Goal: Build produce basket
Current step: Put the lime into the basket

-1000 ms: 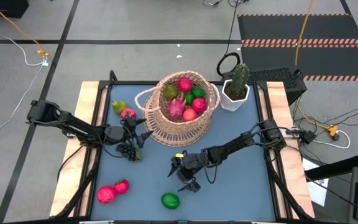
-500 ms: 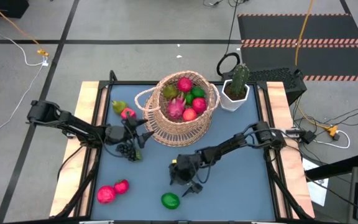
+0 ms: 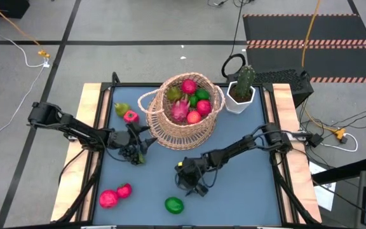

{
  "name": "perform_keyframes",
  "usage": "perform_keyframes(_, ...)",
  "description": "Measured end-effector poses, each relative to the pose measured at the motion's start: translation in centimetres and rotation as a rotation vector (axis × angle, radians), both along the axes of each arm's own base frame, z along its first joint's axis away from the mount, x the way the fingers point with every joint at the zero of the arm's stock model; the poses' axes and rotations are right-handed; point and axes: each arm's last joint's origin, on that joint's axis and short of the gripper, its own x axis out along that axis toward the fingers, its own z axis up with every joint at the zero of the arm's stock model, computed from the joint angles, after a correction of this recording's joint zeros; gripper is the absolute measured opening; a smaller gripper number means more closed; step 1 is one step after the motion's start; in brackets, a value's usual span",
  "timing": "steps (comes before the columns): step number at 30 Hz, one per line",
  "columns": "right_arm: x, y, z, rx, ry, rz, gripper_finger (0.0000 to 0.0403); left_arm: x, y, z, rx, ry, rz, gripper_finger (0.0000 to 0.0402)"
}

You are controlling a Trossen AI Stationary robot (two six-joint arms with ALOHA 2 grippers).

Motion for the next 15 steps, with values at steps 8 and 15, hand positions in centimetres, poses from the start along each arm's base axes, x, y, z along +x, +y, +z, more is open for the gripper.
perform_keyframes(8, -1.0, -0.1, 5.9, 0.027, -0.088, -0.018, 0.0227, 0.7, -2.5, 1.5, 0.092, -0.078, -0.218, 0.0381)
perform_keyframes(15, 0.0, 0.8, 10.0, 0.314, -0.239, -0.270, 0.0242, 2.3, -4.6, 3.3, 0.215, -0.102, -0.340, 0.0381)
